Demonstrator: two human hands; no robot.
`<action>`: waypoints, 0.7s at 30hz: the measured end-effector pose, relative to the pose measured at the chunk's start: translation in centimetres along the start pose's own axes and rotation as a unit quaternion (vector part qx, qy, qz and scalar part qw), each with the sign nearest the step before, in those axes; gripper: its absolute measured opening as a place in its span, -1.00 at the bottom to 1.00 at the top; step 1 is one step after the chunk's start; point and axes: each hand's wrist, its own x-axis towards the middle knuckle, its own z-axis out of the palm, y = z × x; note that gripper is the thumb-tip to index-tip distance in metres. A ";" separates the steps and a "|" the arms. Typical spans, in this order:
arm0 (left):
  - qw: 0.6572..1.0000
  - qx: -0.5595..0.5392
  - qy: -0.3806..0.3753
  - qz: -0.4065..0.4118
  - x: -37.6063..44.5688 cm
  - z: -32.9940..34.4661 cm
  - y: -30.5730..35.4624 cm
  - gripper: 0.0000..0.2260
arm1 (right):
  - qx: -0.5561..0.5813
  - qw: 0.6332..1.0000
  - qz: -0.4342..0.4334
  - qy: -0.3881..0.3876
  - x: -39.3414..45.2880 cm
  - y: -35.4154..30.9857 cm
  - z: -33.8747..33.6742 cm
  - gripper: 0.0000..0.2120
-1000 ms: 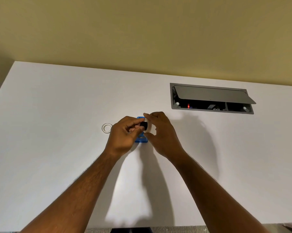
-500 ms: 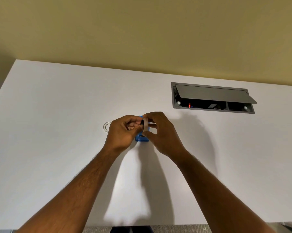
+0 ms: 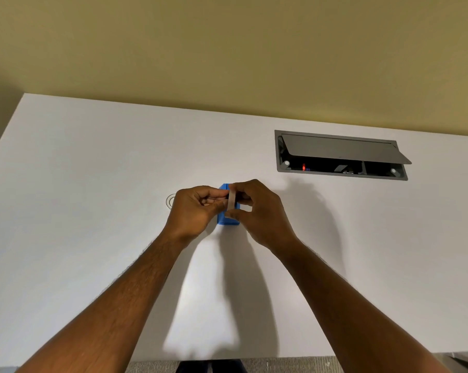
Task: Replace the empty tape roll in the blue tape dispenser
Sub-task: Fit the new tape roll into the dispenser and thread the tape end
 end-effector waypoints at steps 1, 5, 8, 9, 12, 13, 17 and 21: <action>1.000 0.003 -0.001 -0.001 0.0 0.0 0.0 -0.82 | 0.000 1.000 0.002 -0.003 0.0 0.1 0.0 -0.56; 1.000 0.011 0.006 0.007 0.3 0.1 -0.1 -0.81 | 0.001 1.000 0.003 -0.006 0.5 0.5 0.3 -0.56; 0.999 0.033 0.025 0.021 0.9 0.1 -0.3 -0.79 | 0.006 1.000 0.011 -0.005 1.3 0.8 0.6 -0.54; 0.998 0.041 0.033 0.021 1.1 0.1 -0.5 -0.78 | 0.005 1.000 0.013 -0.007 1.6 0.9 0.7 -0.54; 0.996 0.062 0.069 0.002 1.6 0.0 -1.2 -0.76 | -0.013 1.000 0.018 -0.004 2.5 1.5 0.9 -0.59; 0.994 0.075 0.080 -0.002 1.8 -0.1 -1.5 -0.77 | -0.028 0.999 0.022 -0.003 2.8 1.7 0.9 -0.60; 0.987 0.131 0.089 -0.004 2.3 0.4 -2.3 -0.77 | -0.063 0.997 0.036 -0.018 3.6 2.7 1.0 -0.57; 0.982 0.173 0.075 -0.013 2.8 0.9 -2.5 -0.72 | -0.067 0.996 0.043 -0.037 4.0 3.1 1.5 -0.57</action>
